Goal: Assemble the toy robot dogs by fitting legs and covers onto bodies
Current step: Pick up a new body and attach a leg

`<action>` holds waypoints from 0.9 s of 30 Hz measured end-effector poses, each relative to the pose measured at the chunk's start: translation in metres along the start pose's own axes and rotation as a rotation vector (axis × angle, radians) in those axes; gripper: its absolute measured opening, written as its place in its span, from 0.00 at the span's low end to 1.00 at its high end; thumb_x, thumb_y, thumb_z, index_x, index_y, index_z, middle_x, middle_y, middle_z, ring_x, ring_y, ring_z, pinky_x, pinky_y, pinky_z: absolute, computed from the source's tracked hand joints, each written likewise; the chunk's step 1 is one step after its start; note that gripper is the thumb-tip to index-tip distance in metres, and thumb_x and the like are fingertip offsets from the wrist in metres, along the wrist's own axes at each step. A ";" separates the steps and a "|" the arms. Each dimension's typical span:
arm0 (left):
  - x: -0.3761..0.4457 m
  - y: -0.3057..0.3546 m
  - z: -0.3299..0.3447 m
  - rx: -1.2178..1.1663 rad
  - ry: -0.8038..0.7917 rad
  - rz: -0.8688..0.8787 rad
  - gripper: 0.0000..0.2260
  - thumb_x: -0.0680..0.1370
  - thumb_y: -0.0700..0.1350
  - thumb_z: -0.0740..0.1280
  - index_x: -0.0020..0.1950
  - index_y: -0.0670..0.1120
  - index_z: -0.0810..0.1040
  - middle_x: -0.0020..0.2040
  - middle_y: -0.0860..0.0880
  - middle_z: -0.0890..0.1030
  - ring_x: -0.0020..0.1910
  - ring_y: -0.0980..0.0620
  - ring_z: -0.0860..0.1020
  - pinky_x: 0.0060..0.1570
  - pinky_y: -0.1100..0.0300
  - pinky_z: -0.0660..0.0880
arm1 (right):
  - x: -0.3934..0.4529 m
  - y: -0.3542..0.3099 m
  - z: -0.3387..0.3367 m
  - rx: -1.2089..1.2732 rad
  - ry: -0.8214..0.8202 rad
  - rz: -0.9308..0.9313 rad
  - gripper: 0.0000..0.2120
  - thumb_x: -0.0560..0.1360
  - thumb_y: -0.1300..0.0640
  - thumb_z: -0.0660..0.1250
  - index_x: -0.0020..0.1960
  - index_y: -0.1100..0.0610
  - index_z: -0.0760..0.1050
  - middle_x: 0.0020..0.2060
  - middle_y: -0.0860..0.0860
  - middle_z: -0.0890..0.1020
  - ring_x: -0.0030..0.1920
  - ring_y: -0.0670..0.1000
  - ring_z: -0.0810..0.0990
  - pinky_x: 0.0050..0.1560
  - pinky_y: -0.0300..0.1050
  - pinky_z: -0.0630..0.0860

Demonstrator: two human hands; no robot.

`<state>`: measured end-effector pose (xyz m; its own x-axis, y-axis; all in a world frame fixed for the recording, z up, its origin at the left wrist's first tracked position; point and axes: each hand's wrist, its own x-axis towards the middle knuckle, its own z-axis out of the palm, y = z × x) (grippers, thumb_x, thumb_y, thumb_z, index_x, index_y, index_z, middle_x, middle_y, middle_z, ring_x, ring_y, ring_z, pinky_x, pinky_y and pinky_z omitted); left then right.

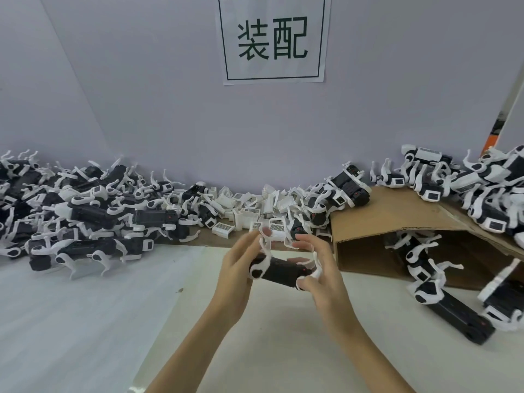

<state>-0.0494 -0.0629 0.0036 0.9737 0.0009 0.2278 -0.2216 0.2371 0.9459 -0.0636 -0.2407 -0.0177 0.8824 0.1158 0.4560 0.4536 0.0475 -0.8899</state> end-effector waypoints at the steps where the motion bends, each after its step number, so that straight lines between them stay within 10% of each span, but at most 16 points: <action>1: -0.002 -0.001 0.000 0.081 -0.023 0.040 0.16 0.80 0.57 0.70 0.64 0.51 0.85 0.63 0.46 0.85 0.64 0.44 0.82 0.64 0.42 0.77 | -0.001 0.000 -0.001 -0.036 -0.014 -0.048 0.36 0.69 0.65 0.65 0.73 0.42 0.70 0.67 0.43 0.76 0.67 0.44 0.75 0.59 0.37 0.78; 4: -0.004 -0.001 0.005 0.139 0.002 0.085 0.18 0.79 0.63 0.70 0.63 0.56 0.84 0.60 0.48 0.87 0.62 0.39 0.84 0.56 0.38 0.78 | 0.001 0.001 -0.004 -0.128 0.018 -0.086 0.32 0.73 0.63 0.66 0.74 0.42 0.70 0.67 0.43 0.77 0.68 0.43 0.75 0.60 0.33 0.76; 8: -0.001 0.004 0.002 -0.036 -0.107 0.030 0.29 0.76 0.73 0.67 0.75 0.67 0.71 0.75 0.58 0.76 0.75 0.51 0.76 0.75 0.39 0.70 | 0.008 -0.010 -0.006 0.145 0.151 0.348 0.09 0.81 0.52 0.69 0.61 0.49 0.79 0.52 0.61 0.83 0.46 0.60 0.87 0.37 0.47 0.82; 13: -0.005 0.002 -0.003 0.481 -0.168 0.276 0.12 0.83 0.59 0.68 0.63 0.58 0.84 0.71 0.63 0.78 0.74 0.59 0.73 0.59 0.54 0.78 | 0.006 -0.021 -0.013 0.398 -0.022 0.967 0.34 0.75 0.30 0.66 0.61 0.61 0.79 0.42 0.61 0.80 0.35 0.63 0.83 0.20 0.40 0.71; 15: -0.006 -0.001 0.002 0.459 -0.031 0.276 0.09 0.84 0.55 0.69 0.50 0.53 0.86 0.53 0.57 0.87 0.55 0.55 0.83 0.44 0.59 0.78 | 0.004 -0.023 -0.013 0.446 -0.141 0.964 0.38 0.74 0.27 0.62 0.63 0.60 0.79 0.43 0.62 0.80 0.35 0.61 0.83 0.24 0.43 0.75; 18: -0.004 -0.006 0.004 0.530 0.215 0.342 0.17 0.85 0.53 0.68 0.39 0.49 0.83 0.38 0.54 0.86 0.41 0.54 0.83 0.47 0.59 0.76 | 0.004 -0.025 -0.003 0.342 -0.213 0.862 0.37 0.72 0.29 0.67 0.67 0.58 0.79 0.50 0.62 0.81 0.49 0.66 0.86 0.44 0.51 0.84; 23: -0.001 -0.006 -0.003 0.574 0.149 0.293 0.23 0.78 0.73 0.61 0.47 0.55 0.81 0.42 0.57 0.86 0.41 0.58 0.83 0.43 0.61 0.74 | -0.001 -0.017 0.014 0.240 -0.078 0.788 0.29 0.71 0.43 0.76 0.65 0.59 0.79 0.49 0.63 0.87 0.36 0.53 0.82 0.31 0.39 0.75; 27: 0.005 -0.010 -0.018 0.565 -0.055 0.311 0.18 0.76 0.65 0.71 0.62 0.60 0.76 0.51 0.58 0.86 0.50 0.54 0.84 0.46 0.59 0.79 | 0.003 -0.016 0.011 0.402 -0.007 0.826 0.23 0.74 0.43 0.74 0.61 0.59 0.84 0.51 0.64 0.86 0.30 0.50 0.76 0.25 0.37 0.69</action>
<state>-0.0409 -0.0481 -0.0087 0.8589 -0.0666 0.5078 -0.5011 -0.3137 0.8065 -0.0699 -0.2306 -0.0020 0.9054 0.2726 -0.3254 -0.3995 0.2884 -0.8702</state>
